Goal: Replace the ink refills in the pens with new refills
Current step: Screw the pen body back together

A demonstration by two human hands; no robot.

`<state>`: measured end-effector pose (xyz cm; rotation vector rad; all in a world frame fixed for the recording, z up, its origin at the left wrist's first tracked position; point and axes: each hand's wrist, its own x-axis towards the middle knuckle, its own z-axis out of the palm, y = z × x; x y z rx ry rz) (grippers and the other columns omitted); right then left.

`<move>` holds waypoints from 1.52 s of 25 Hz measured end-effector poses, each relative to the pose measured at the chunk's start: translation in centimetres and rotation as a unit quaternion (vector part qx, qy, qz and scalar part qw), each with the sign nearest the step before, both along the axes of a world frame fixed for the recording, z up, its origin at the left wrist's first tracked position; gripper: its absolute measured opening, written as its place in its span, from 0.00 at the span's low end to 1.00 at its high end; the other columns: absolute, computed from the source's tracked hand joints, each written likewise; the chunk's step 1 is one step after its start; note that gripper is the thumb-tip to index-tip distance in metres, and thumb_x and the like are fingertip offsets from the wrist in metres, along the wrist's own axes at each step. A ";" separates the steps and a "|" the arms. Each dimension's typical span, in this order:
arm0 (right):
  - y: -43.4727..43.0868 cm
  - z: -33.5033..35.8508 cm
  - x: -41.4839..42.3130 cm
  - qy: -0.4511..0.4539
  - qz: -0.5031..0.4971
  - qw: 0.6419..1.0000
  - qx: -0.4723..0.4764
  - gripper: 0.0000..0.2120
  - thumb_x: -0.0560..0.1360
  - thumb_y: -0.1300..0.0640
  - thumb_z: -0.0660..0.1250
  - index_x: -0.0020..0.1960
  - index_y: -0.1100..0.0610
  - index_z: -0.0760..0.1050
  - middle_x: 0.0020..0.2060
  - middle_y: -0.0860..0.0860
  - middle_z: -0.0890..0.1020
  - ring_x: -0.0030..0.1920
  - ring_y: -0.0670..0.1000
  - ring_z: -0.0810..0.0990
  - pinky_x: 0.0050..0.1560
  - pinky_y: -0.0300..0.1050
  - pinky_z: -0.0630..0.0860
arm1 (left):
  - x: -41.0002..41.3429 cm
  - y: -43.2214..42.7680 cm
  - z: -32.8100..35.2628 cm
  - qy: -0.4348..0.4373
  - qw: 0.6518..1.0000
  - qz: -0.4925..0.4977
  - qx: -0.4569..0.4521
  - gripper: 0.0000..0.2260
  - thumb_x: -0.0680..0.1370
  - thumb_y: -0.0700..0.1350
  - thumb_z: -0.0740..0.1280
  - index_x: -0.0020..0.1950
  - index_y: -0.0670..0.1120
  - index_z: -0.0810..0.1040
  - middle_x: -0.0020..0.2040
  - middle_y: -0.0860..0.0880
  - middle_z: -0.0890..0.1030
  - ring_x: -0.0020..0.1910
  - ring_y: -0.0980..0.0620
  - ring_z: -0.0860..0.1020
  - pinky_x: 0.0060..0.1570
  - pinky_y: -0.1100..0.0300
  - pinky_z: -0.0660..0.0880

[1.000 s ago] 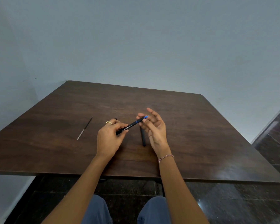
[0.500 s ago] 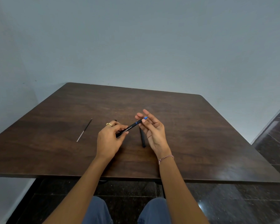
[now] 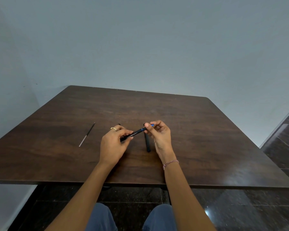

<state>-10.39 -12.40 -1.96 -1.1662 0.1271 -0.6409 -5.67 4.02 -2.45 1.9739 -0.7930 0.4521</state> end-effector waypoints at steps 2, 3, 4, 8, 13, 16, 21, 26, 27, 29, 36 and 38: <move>0.2 0.1 -0.1 -0.020 0.011 1.000 -0.015 0.16 0.64 0.60 0.76 0.49 0.55 0.77 0.42 0.52 0.85 0.48 0.52 0.85 0.47 0.42 0.81 | 0.1 0.0 0.1 0.000 1.000 0.007 0.003 0.10 0.69 0.41 0.76 0.49 0.49 0.84 0.43 0.55 0.79 0.40 0.59 0.79 0.45 0.58 0.79; 0.2 0.1 -0.2 -0.035 0.031 0.999 -0.013 0.20 0.64 0.59 0.76 0.54 0.55 0.76 0.45 0.53 0.85 0.52 0.53 0.84 0.50 0.43 0.80 | 0.1 0.0 0.1 0.000 1.000 0.010 0.004 0.10 0.69 0.41 0.76 0.49 0.49 0.84 0.43 0.55 0.80 0.40 0.58 0.79 0.45 0.58 0.79; 0.2 0.2 -0.3 -0.050 0.051 0.997 -0.005 0.23 0.65 0.60 0.75 0.59 0.54 0.75 0.48 0.54 0.85 0.55 0.53 0.83 0.52 0.43 0.80 | 0.2 0.0 0.0 0.002 1.000 0.012 0.004 0.10 0.69 0.41 0.76 0.49 0.49 0.84 0.43 0.55 0.80 0.40 0.58 0.79 0.45 0.57 0.80; -0.1 0.2 -0.3 -0.081 0.075 0.993 0.031 0.22 0.73 0.71 0.66 0.64 0.55 0.72 0.52 0.56 0.85 0.57 0.55 0.82 0.53 0.44 0.80 | 0.1 0.0 0.1 0.007 1.000 0.011 -0.002 0.10 0.69 0.42 0.76 0.49 0.49 0.84 0.44 0.55 0.80 0.41 0.57 0.79 0.45 0.56 0.80; 0.0 0.2 -0.4 -0.057 0.057 0.996 0.037 0.19 0.74 0.73 0.64 0.60 0.55 0.74 0.46 0.55 0.86 0.53 0.54 0.84 0.50 0.43 0.80 | 0.0 0.0 0.0 0.005 1.000 0.009 -0.001 0.10 0.69 0.42 0.76 0.49 0.49 0.84 0.43 0.56 0.79 0.40 0.59 0.79 0.44 0.58 0.80; 0.1 0.3 -0.5 -0.050 0.048 0.997 0.041 0.19 0.69 0.69 0.70 0.57 0.54 0.76 0.45 0.54 0.86 0.51 0.52 0.84 0.48 0.42 0.81 | 0.0 0.1 0.0 0.002 1.000 0.010 -0.002 0.10 0.69 0.42 0.76 0.49 0.49 0.84 0.43 0.56 0.79 0.40 0.59 0.79 0.44 0.59 0.80; 0.1 0.2 -0.3 -0.012 0.029 1.000 0.004 0.18 0.63 0.60 0.75 0.52 0.52 0.81 0.39 0.49 0.85 0.47 0.48 0.84 0.47 0.40 0.80 | 0.0 0.1 0.1 0.003 1.000 0.006 0.000 0.10 0.69 0.42 0.76 0.49 0.49 0.84 0.44 0.56 0.79 0.40 0.59 0.79 0.45 0.59 0.79; 0.0 0.1 -0.1 -0.037 0.068 0.996 0.039 0.14 0.67 0.61 0.72 0.52 0.53 0.83 0.46 0.54 0.86 0.52 0.52 0.84 0.48 0.40 0.80 | 0.1 0.0 0.0 0.001 1.000 0.009 -0.005 0.10 0.68 0.42 0.76 0.48 0.49 0.84 0.44 0.57 0.79 0.40 0.59 0.79 0.45 0.60 0.79; -0.1 0.1 -0.1 -0.041 0.076 0.995 0.047 0.14 0.68 0.62 0.71 0.52 0.53 0.83 0.48 0.56 0.86 0.54 0.53 0.83 0.49 0.40 0.80 | 0.1 0.0 0.0 0.003 1.000 0.010 -0.004 0.10 0.68 0.42 0.76 0.48 0.49 0.84 0.44 0.57 0.79 0.40 0.60 0.79 0.45 0.60 0.80; -0.2 0.0 -0.1 -0.042 0.083 0.994 0.052 0.14 0.69 0.64 0.69 0.53 0.54 0.83 0.49 0.57 0.85 0.55 0.55 0.83 0.49 0.41 0.80 | 0.2 0.0 0.0 0.006 1.000 0.011 -0.003 0.10 0.68 0.42 0.76 0.48 0.49 0.84 0.43 0.57 0.80 0.40 0.60 0.79 0.44 0.60 0.80; -0.1 -0.1 0.0 -0.011 0.048 0.998 0.025 0.12 0.63 0.63 0.75 0.44 0.53 0.85 0.42 0.54 0.86 0.47 0.51 0.85 0.43 0.38 0.80 | 0.0 0.0 0.1 0.014 1.000 0.007 -0.015 0.08 0.68 0.41 0.77 0.45 0.50 0.84 0.41 0.59 0.79 0.39 0.61 0.79 0.43 0.62 0.79; 0.0 -0.1 0.0 0.000 0.037 0.999 0.010 0.12 0.62 0.60 0.76 0.44 0.51 0.85 0.39 0.50 0.85 0.45 0.49 0.84 0.43 0.37 0.80 | 0.0 0.1 0.1 0.013 1.000 0.005 -0.012 0.09 0.67 0.41 0.77 0.45 0.50 0.84 0.41 0.59 0.79 0.40 0.62 0.79 0.43 0.63 0.79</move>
